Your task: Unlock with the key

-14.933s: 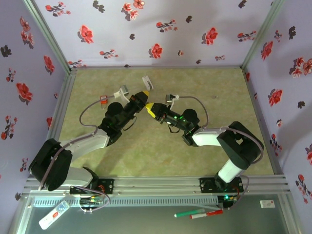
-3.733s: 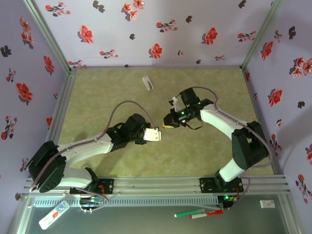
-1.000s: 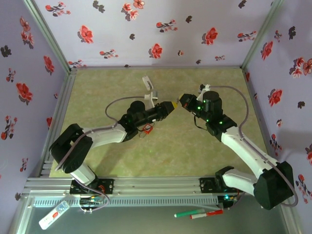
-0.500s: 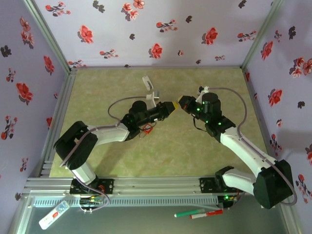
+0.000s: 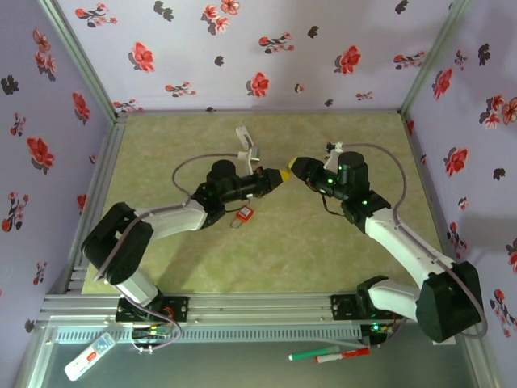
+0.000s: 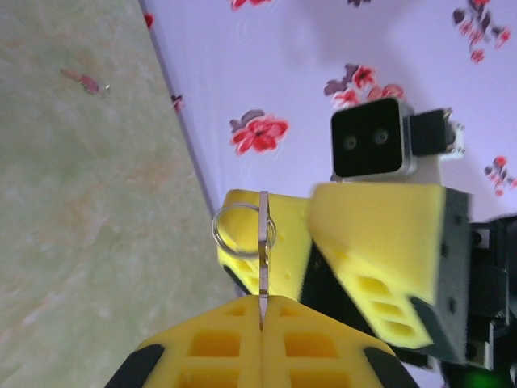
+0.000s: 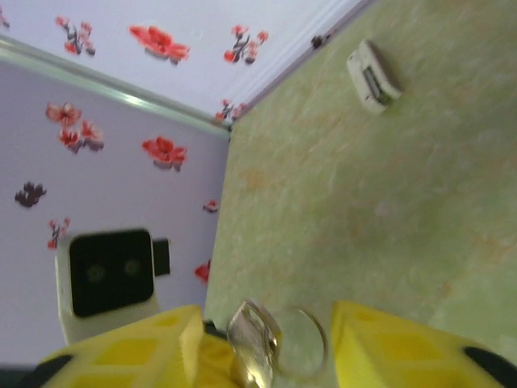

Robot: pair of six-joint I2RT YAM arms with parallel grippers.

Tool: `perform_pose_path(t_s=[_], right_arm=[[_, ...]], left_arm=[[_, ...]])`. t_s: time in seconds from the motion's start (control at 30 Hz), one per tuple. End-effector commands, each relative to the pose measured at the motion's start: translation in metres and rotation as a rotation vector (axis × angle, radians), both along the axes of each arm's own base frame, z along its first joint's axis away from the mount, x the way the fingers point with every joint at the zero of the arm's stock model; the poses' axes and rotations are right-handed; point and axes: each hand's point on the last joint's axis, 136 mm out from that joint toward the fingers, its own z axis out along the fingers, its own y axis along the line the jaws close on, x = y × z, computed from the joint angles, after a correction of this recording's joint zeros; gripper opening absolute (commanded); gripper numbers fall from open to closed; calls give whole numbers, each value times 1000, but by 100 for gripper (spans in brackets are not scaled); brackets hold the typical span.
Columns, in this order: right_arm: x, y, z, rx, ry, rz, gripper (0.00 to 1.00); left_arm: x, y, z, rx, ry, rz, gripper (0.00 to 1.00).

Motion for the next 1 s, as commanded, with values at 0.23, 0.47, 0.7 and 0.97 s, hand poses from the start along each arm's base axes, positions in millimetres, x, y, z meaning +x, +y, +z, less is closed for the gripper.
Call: perform_pose_path(t_s=[0.23,0.47,0.7,0.97], right_arm=[[-40,14,27,27,-94,323,70],[-66,34,22,47,-135,458,68],[-77,45,8,40,-114,489,58],[-83,49,2,44,-102,495,40]], left_arm=[[-51,59,-21,424,-142,-462,0],[-61,51,-1,359,-179,-569,0],[-61,42,5,350,-193,-591,0],[-59,40,3,351,-193,-593,0]])
